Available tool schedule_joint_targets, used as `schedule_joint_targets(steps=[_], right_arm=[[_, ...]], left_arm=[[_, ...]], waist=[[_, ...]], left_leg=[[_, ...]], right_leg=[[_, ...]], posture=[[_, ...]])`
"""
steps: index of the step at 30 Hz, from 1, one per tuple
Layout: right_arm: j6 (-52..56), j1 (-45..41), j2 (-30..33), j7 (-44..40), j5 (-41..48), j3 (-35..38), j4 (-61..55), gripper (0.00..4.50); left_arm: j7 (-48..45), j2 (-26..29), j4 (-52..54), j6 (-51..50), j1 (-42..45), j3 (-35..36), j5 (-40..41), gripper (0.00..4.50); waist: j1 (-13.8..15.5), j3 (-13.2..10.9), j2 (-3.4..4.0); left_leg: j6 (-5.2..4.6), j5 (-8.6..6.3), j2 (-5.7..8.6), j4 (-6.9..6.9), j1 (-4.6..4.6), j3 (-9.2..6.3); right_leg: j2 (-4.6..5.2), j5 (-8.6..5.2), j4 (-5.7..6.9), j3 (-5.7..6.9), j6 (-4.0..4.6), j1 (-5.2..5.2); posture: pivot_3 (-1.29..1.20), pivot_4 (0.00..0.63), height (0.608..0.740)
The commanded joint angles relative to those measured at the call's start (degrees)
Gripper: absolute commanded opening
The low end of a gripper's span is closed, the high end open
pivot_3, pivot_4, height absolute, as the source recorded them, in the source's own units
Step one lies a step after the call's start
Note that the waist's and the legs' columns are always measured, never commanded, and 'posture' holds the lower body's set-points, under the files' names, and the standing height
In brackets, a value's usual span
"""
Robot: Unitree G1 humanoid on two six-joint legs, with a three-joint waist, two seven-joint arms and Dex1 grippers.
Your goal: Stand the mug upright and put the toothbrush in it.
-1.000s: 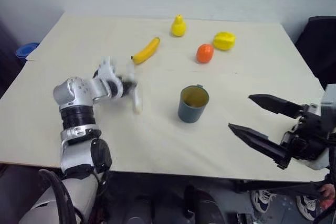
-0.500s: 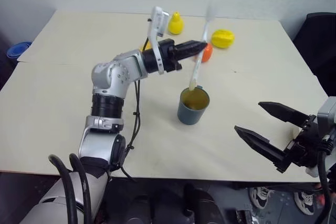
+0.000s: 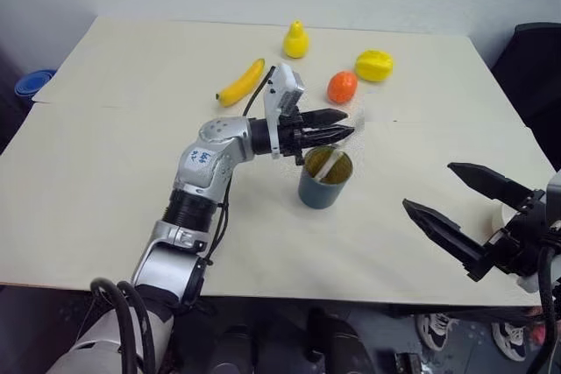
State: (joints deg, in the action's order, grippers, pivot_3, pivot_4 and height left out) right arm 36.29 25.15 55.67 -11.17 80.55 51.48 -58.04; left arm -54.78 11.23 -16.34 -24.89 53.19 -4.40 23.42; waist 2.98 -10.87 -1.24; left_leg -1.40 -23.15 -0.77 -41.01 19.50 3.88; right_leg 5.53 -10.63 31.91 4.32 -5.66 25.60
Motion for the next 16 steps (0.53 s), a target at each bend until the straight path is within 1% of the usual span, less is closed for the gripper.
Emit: schedule_joint_targets(steps=[1,2,3,4,7,8,12,14,16], right_arm=[[-1.02,-0.59,0.35,-1.45,-1.25,-0.09,0.92,4.50],[-0.83,-0.53,0.40,-2.17,-1.57,-0.06,1.42,4.50],[-0.54,-0.33,0.42,-3.07,-2.01,0.09,1.94,4.50],[-0.03,0.18,0.51,-4.46,-2.55,0.59,2.69,4.50],[1.73,2.44,0.89,-9.94,-5.05,2.94,5.29,4.50],[2.12,2.97,0.92,-11.35,-5.79,3.51,5.82,4.50],[4.97,7.54,2.20,-23.05,-10.76,7.91,9.61,4.50],[5.47,8.27,2.54,-26.51,-12.68,8.89,11.05,4.50],[5.68,7.57,2.70,-27.87,-13.89,8.87,12.18,4.50]], left_arm=[[-2.78,3.41,5.19,-5.22,-0.35,2.55,4.56,2.86],[-4.63,5.70,5.79,-7.23,-0.24,2.88,5.51,3.09],[-7.14,8.40,6.25,-9.41,0.00,3.10,6.60,3.43],[-11.16,12.12,6.11,-10.36,0.53,3.18,7.22,3.69],[-23.08,22.92,2.10,-8.11,2.83,2.66,6.00,3.69],[-25.35,24.92,0.84,-6.95,3.37,2.38,5.37,3.69],[-34.68,35.24,-11.84,3.12,9.69,-1.17,-3.36,3.69],[-37.41,37.92,-14.43,6.49,10.30,-3.07,-4.77,3.69],[-37.72,38.83,-15.56,9.32,9.95,-4.12,-5.47,3.69]], waist=[[-0.02,0.00,0.00],[-0.16,0.00,0.00],[-0.27,0.00,0.01],[-0.44,0.00,0.01],[-0.94,-0.01,0.02],[-0.97,-0.01,0.03],[-0.62,-0.01,0.03],[-0.57,0.00,0.04],[-0.54,0.00,0.05]], left_leg=[[0.00,0.00,0.00,0.00,0.01,0.00],[0.00,0.00,0.00,0.00,0.00,0.00],[0.00,0.00,0.00,-0.01,0.00,0.01],[0.00,0.00,-0.01,0.00,-0.02,0.02],[0.03,0.02,-0.06,0.00,-0.09,0.03],[0.04,0.02,-0.06,0.00,-0.09,0.02],[0.01,0.01,-0.02,-0.03,-0.11,-0.01],[-0.40,-0.22,-0.02,-0.02,-0.12,0.02],[-0.44,-0.26,-0.02,-0.02,-0.14,0.03]], right_leg=[[0.00,0.00,0.00,0.00,0.00,0.00],[0.00,0.00,0.00,0.00,0.00,0.00],[-0.02,0.00,0.00,0.00,0.00,0.00],[-0.03,0.00,0.00,0.00,0.00,0.00],[-0.11,-0.03,0.07,0.01,0.04,0.00],[-0.12,-0.05,0.11,0.03,0.08,0.00],[-0.11,-0.09,0.09,0.02,0.15,-0.04],[-0.10,-0.10,0.06,0.00,0.18,-0.05],[-0.07,-0.09,0.07,0.00,0.14,-0.06]], posture=[[0.00,0.150,0.740],[0.00,0.150,0.740],[0.00,0.150,0.740],[0.00,0.150,0.740],[0.00,0.150,0.740],[0.00,0.150,0.740],[0.00,0.150,0.740],[0.00,0.150,0.740],[0.00,0.150,0.740]])
